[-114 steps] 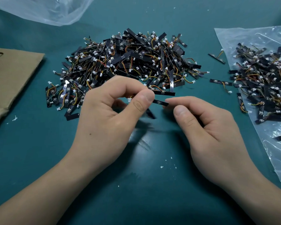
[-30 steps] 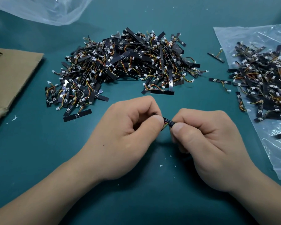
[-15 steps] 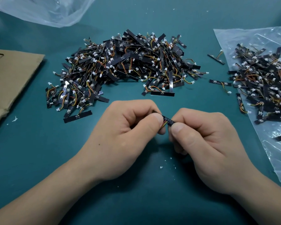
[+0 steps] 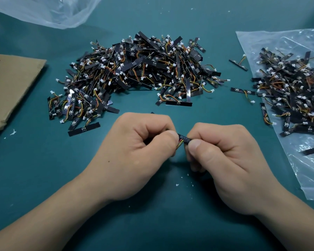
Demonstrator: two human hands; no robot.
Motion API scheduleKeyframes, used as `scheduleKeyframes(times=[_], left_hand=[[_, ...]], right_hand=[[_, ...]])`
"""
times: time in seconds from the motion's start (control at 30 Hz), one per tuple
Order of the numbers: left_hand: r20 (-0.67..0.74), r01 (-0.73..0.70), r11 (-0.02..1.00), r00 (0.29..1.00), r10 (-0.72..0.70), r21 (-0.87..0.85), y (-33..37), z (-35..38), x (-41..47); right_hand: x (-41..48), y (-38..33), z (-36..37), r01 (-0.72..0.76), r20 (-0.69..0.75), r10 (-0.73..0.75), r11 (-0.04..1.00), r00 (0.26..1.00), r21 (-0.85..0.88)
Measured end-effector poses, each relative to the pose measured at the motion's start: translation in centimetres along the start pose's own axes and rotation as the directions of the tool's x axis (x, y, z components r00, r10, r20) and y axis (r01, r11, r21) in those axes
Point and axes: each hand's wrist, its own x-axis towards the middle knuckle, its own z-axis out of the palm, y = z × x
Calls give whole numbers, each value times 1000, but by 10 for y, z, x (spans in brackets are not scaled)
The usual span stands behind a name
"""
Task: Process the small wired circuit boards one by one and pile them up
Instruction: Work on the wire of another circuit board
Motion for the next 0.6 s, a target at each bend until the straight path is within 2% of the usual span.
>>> scheduleKeyframes(times=[0.6], left_hand=[[-44, -27, 1000, 999, 27, 4, -1, 1, 0]], right_hand=[[0, 0, -1, 39, 41, -39, 999, 998, 5]])
